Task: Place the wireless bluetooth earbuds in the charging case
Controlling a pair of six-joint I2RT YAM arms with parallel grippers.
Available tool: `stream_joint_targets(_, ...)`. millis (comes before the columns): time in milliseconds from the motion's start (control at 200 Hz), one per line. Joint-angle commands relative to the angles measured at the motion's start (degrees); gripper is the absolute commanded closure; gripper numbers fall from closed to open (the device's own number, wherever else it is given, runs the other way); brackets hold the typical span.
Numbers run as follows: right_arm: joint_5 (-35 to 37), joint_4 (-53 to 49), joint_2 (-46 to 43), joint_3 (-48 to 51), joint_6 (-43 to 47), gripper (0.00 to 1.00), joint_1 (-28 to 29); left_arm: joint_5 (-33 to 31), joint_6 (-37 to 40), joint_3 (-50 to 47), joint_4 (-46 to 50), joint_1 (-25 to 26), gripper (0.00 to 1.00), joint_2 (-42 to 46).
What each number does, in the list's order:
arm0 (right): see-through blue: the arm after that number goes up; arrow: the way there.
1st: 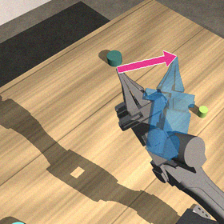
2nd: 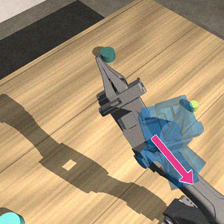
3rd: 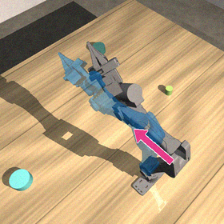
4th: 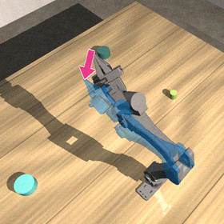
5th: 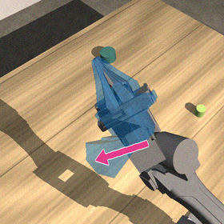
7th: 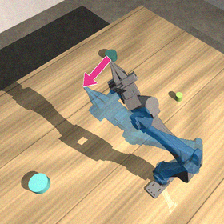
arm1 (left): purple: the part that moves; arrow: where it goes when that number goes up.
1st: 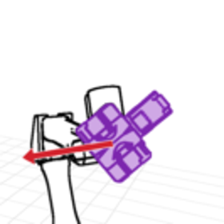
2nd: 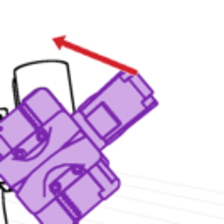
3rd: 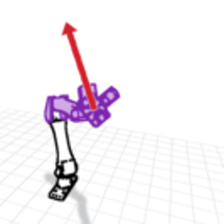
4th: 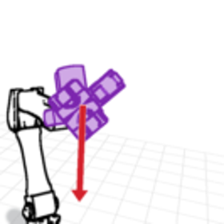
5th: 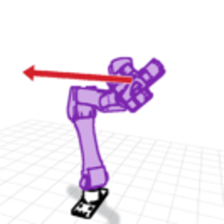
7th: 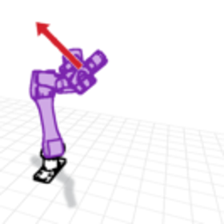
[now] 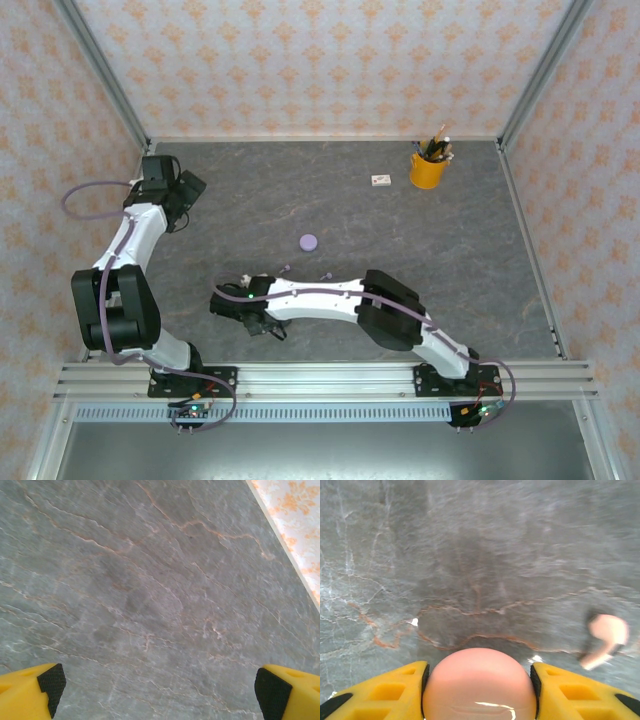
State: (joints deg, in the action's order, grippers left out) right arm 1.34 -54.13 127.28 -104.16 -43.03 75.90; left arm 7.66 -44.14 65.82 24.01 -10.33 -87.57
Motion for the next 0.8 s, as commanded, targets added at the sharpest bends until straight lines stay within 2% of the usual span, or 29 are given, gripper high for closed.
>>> stream_joint_targets(0, 4.9, -0.44, -7.46, 3.45, 0.21, 0.51, -2.67, 2.12, -0.68, 0.01, -1.72, 1.17, 0.0, 2.14)
stream_joint_targets(330, 6.16, 5.1, -19.85, 15.33, 3.44, 0.51, -15.57, 10.65, -1.08, -3.53, -6.87, 6.87, 0.0, 2.57)
stream_joint_targets(510, 3.71, 9.18, -22.68, 18.81, 4.68, 0.51, -23.41, 18.68, -5.89, -13.45, -20.06, 7.16, 0.0, 5.9)
stream_joint_targets(666, -0.04, 12.5, -22.61, 19.24, 4.45, 0.51, -29.23, 22.95, -7.14, -19.09, -26.88, 8.07, 0.0, 7.78)
stream_joint_targets(796, -3.65, 15.41, -21.93, 19.42, 2.94, 0.51, -33.23, 25.46, -9.5, -23.03, -35.91, 10.79, 0.0, 8.16)
